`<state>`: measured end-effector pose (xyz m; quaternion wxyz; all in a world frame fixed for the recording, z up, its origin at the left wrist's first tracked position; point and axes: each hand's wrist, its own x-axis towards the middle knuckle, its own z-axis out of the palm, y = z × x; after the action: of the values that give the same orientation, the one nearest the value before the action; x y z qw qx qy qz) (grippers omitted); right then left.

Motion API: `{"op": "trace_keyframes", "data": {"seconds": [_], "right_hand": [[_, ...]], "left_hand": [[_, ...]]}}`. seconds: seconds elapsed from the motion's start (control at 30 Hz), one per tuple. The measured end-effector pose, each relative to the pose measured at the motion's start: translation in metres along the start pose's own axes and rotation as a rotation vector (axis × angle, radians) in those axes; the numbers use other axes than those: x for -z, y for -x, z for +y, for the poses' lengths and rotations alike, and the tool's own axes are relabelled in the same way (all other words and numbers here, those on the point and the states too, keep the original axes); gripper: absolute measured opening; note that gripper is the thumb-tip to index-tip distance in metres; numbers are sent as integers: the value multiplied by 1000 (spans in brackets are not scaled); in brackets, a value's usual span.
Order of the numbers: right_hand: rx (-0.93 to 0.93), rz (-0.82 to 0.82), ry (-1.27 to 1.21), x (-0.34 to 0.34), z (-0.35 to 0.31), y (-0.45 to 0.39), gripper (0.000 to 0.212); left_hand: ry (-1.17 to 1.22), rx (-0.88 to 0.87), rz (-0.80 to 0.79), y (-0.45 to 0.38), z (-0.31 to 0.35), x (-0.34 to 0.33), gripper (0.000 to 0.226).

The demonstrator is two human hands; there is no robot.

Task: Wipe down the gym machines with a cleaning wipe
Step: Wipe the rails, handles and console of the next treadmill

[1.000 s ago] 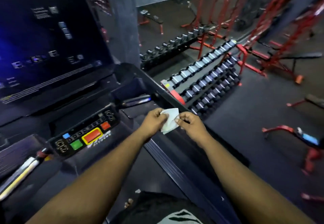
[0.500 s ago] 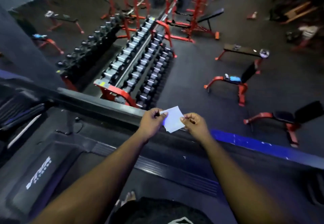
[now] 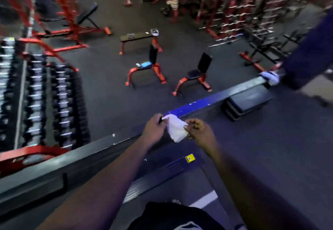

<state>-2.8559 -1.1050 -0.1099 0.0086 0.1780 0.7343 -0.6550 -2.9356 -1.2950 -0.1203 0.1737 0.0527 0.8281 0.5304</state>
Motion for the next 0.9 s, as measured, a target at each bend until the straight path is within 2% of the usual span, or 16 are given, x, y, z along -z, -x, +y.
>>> {"op": "trace_keyframes", "data": {"seconds": [0.17, 0.3, 0.4, 0.53, 0.6, 0.7, 0.77, 0.8, 0.9], "right_hand": [[34, 241, -12, 63, 2, 10, 13], [65, 237, -58, 112, 3, 21, 20], [52, 261, -88, 159, 10, 23, 35], [38, 375, 37, 231, 35, 15, 17], [17, 400, 53, 274, 45, 14, 19], [-8, 450, 35, 330, 56, 11, 19], [-44, 527, 107, 368, 59, 8, 16], [-60, 561, 140, 383, 61, 5, 21], [-70, 615, 212, 430, 61, 1, 28]], "left_hand": [[81, -51, -152, -22, 49, -66, 23], [282, 11, -250, -40, 85, -119, 11], [388, 58, -360, -56, 116, -170, 19], [488, 151, -446, -68, 156, -236, 26], [515, 175, -451, -75, 176, -275, 25], [518, 191, -423, -89, 195, -328, 23], [499, 198, -397, -97, 205, -366, 22], [466, 187, -389, -100, 208, -381, 23], [209, 2, -465, -103, 218, -428, 43]]}}
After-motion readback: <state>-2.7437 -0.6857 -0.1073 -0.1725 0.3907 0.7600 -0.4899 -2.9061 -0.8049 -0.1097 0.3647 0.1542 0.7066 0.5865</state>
